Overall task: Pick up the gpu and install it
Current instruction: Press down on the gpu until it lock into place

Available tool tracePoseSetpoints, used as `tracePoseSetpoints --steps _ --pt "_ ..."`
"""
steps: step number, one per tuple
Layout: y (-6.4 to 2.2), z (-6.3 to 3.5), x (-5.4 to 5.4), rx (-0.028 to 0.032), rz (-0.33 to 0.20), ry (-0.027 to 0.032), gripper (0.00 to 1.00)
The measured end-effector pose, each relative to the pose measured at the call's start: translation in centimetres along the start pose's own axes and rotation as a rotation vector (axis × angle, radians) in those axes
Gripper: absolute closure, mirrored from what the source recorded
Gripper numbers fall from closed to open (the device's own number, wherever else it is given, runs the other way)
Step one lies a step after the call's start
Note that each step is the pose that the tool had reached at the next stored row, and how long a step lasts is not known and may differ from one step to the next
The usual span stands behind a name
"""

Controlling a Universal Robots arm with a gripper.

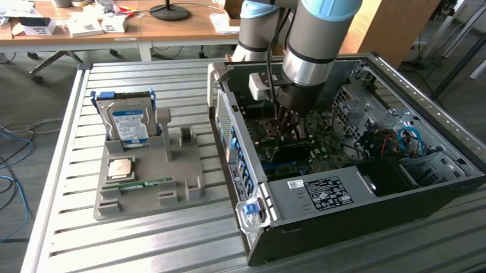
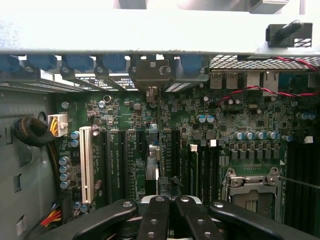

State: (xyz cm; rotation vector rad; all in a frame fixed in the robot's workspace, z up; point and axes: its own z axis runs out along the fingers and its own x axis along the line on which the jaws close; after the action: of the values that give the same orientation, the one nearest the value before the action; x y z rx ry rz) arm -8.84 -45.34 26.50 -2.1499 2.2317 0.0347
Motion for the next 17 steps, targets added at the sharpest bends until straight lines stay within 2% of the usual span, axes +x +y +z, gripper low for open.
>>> tracePoseSetpoints --steps 8,17 --pt "0.02 0.10 0.06 0.0012 0.000 -0.0055 0.89" --pt "0.07 0.07 0.07 0.0005 0.000 -0.0058 0.89"
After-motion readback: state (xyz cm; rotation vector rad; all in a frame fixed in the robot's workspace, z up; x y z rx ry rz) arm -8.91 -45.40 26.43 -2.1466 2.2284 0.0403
